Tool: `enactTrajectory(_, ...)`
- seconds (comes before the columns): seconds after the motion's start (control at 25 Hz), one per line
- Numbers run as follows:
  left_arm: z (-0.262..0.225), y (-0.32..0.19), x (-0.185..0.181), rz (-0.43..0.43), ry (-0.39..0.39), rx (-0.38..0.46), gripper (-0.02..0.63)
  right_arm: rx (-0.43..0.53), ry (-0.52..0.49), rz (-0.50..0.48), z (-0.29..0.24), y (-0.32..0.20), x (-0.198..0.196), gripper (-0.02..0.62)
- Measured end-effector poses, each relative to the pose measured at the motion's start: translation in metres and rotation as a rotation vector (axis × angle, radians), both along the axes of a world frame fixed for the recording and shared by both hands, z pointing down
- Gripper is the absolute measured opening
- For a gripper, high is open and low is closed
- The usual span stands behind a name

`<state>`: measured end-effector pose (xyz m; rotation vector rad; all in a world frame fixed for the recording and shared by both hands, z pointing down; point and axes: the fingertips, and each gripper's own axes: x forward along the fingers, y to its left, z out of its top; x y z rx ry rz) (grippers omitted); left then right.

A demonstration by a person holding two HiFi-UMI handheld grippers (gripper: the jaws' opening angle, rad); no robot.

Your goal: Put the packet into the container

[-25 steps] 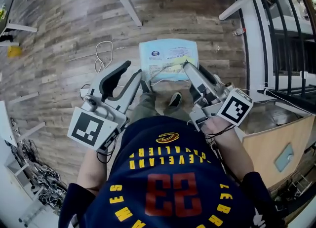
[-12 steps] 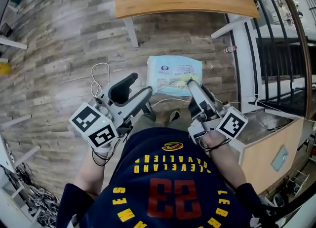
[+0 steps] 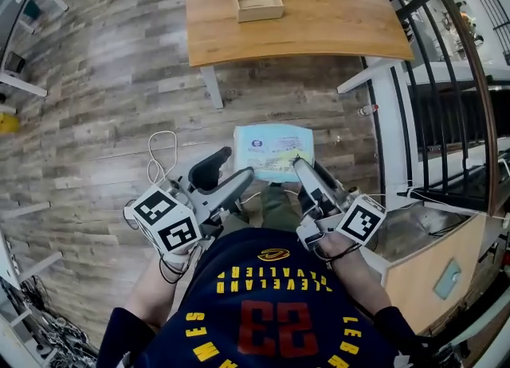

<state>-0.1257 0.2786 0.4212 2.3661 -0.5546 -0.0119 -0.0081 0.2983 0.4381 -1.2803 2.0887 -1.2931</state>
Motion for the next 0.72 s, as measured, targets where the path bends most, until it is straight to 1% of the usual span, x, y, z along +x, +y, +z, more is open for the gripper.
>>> enactTrajectory(0.08,0.003,-0.015,0.01,-0.031,-0.021,0.002,0.255,0.011,-0.005,-0.032,0.002,-0.02,0.005,0.172)
enactTrajectory(0.16,0.01,-0.032,0.019,-0.083,-0.051,-0.006,0.255,0.017,0.0,-0.065,0.003,-0.039,0.014,0.172)
enactTrajectory(0.28,0.023,-0.055,0.035,-0.167,-0.118,-0.015,0.249,0.009,0.018,-0.114,0.003,-0.063,0.031,0.172)
enactTrajectory(0.36,0.028,-0.073,0.046,-0.206,-0.155,-0.012,0.209,-0.001,0.028,-0.145,0.007,-0.079,0.043,0.172)
enactTrajectory(0.4,0.029,-0.08,0.052,-0.223,-0.157,-0.016,0.197,-0.008,0.034,-0.159,0.009,-0.087,0.049,0.175)
enactTrajectory(0.48,0.028,-0.093,0.066,-0.25,-0.14,-0.03,0.174,-0.017,0.052,-0.19,0.01,-0.1,0.063,0.184)
enactTrajectory(0.6,0.021,-0.11,0.081,-0.287,-0.089,-0.045,0.132,-0.004,0.091,-0.231,0.007,-0.118,0.078,0.207)
enactTrajectory(0.72,0.02,-0.124,0.088,-0.329,-0.049,-0.048,0.117,0.027,0.122,-0.256,0.007,-0.133,0.088,0.224)
